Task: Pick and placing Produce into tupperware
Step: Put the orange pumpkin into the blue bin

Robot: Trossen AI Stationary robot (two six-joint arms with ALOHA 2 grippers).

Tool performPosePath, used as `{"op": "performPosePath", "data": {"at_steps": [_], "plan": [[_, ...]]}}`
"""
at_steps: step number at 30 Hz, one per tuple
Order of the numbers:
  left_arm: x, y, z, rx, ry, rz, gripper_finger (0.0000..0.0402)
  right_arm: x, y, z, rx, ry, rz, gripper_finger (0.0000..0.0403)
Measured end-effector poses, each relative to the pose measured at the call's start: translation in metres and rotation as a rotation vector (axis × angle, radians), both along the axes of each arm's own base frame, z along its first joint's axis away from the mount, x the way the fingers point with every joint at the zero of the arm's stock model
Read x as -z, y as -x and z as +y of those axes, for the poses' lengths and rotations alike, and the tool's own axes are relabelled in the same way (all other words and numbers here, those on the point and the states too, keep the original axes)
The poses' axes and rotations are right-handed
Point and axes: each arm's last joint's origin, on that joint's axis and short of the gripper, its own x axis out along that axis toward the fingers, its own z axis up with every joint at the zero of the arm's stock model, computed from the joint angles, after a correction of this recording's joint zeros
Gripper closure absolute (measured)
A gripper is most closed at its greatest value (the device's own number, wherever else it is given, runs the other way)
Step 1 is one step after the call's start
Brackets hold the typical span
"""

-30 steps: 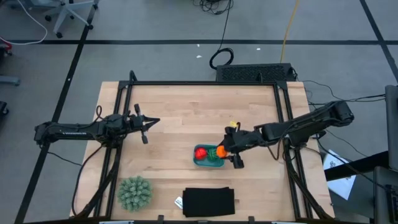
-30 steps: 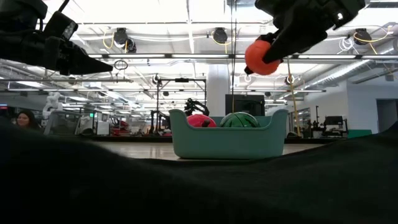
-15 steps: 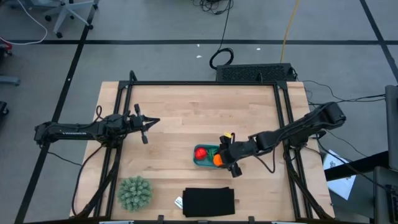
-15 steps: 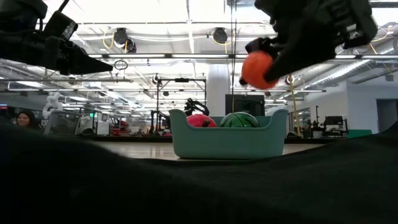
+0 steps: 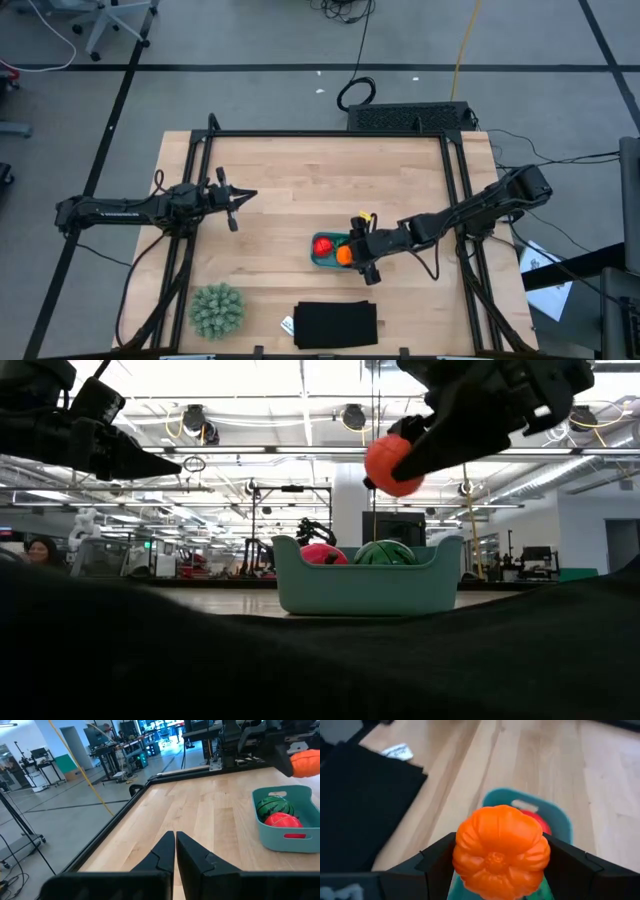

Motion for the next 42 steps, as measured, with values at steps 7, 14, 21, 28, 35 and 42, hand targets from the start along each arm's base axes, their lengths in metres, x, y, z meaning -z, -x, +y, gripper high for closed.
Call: {"op": "performPosePath", "data": {"at_steps": [7, 14, 21, 28, 35, 42], "plan": [[0.000, 0.000, 0.000, 0.002, 0.001, 0.001, 0.0380, 0.009, -0.002, 0.004, -0.002, 0.084, 0.007, 0.0154], [-0.001, 0.000, -0.001, 0.019, 0.004, -0.005, 0.0380, 0.025, -0.005, 0.009, -0.028, 0.153, 0.047, 0.0154], [-0.001, 0.000, -0.001, 0.021, 0.003, -0.005, 0.0380, 0.032, -0.007, 0.014, -0.028, 0.170, 0.047, 0.0154], [0.000, 0.000, -0.001, 0.021, 0.003, -0.005, 0.0380, 0.030, -0.006, 0.015, -0.057, 0.241, 0.030, 0.0154], [0.000, 0.000, -0.001, 0.021, 0.004, -0.005, 0.0380, 0.030, -0.005, 0.017, -0.065, 0.245, 0.029, 0.0154], [0.000, 0.000, -0.001, 0.021, 0.006, -0.006, 0.0380, 0.030, -0.005, 0.018, -0.057, 0.211, 0.032, 0.0154]]}}
